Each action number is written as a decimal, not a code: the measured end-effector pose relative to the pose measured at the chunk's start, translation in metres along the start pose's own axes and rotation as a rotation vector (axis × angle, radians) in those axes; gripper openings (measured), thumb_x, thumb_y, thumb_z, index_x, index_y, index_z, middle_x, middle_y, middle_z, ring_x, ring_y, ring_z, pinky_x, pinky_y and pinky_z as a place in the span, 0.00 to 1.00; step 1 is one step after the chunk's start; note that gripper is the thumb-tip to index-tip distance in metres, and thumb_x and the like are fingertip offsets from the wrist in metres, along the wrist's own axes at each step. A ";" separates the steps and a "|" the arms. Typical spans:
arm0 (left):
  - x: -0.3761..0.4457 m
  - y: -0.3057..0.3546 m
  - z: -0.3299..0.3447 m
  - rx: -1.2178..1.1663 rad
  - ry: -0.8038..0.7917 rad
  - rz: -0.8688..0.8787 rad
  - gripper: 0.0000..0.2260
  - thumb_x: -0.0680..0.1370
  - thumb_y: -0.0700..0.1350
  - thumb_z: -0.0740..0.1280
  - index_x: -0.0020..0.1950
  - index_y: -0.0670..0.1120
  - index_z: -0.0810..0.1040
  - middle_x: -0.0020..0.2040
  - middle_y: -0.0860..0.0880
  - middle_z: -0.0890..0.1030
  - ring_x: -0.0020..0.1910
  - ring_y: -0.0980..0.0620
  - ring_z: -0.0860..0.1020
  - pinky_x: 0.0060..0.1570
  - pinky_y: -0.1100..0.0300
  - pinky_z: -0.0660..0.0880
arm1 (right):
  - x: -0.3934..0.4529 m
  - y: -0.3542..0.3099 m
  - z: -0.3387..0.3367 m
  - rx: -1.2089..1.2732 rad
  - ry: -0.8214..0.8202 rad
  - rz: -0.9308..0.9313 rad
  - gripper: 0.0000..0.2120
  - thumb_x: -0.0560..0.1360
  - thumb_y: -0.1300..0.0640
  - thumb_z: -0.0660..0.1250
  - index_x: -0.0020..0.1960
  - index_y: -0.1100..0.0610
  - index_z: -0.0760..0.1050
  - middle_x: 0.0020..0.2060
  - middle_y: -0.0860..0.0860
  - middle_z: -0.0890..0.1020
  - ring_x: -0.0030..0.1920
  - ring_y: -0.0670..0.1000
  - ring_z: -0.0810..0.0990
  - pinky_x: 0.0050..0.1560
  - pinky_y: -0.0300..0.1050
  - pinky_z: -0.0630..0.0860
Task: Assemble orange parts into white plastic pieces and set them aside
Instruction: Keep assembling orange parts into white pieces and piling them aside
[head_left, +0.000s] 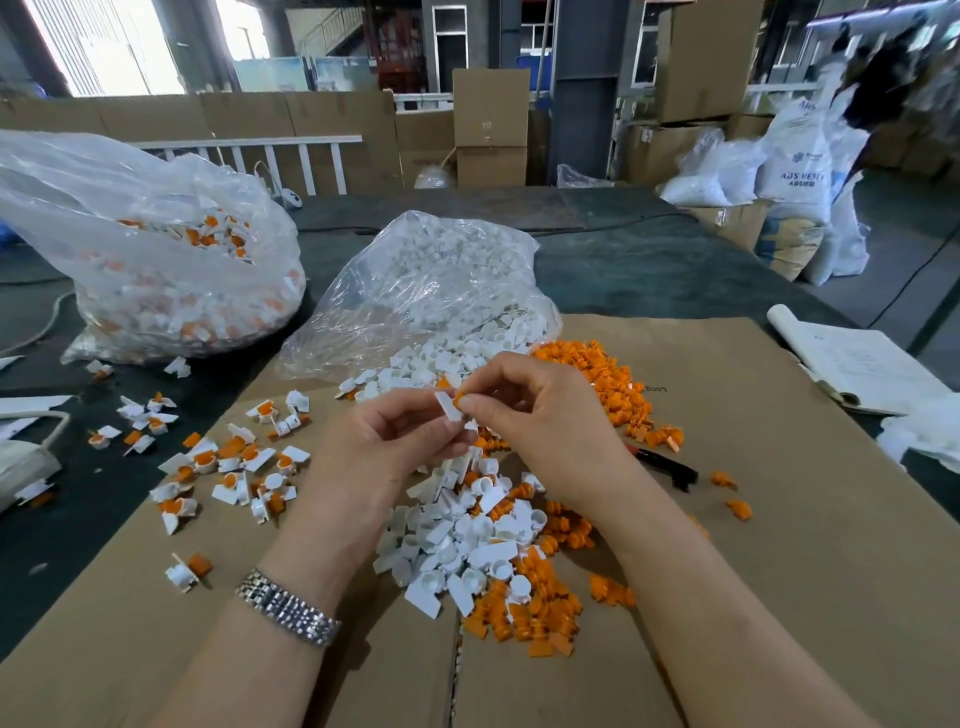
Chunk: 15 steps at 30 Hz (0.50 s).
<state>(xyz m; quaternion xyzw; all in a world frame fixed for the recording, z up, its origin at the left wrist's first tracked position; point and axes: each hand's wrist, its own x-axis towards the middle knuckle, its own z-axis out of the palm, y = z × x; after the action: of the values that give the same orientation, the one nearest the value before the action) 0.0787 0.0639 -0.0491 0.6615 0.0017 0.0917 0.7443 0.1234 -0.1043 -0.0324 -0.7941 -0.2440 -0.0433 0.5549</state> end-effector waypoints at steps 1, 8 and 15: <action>-0.001 -0.001 0.001 0.083 0.032 0.036 0.08 0.74 0.36 0.75 0.51 0.45 0.87 0.46 0.45 0.88 0.46 0.46 0.87 0.45 0.65 0.81 | 0.000 0.000 0.001 -0.016 0.008 0.008 0.02 0.77 0.57 0.72 0.48 0.52 0.82 0.40 0.45 0.83 0.40 0.42 0.81 0.43 0.37 0.79; -0.001 -0.002 0.006 0.174 0.066 0.157 0.09 0.74 0.38 0.75 0.54 0.46 0.85 0.46 0.50 0.88 0.45 0.52 0.87 0.44 0.67 0.81 | -0.001 -0.002 0.004 0.038 -0.011 0.025 0.04 0.78 0.60 0.70 0.52 0.53 0.81 0.38 0.49 0.81 0.36 0.41 0.76 0.39 0.33 0.75; 0.002 -0.002 -0.004 -0.012 -0.010 0.074 0.08 0.74 0.39 0.75 0.53 0.45 0.87 0.50 0.43 0.88 0.50 0.44 0.87 0.48 0.62 0.82 | -0.002 -0.004 -0.007 0.116 -0.099 -0.031 0.09 0.77 0.61 0.72 0.56 0.52 0.83 0.44 0.53 0.82 0.46 0.55 0.81 0.48 0.52 0.81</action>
<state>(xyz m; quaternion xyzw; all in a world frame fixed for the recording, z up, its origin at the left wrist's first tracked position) 0.0802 0.0683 -0.0513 0.6573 -0.0267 0.1160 0.7442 0.1215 -0.1104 -0.0266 -0.7579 -0.2856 0.0013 0.5866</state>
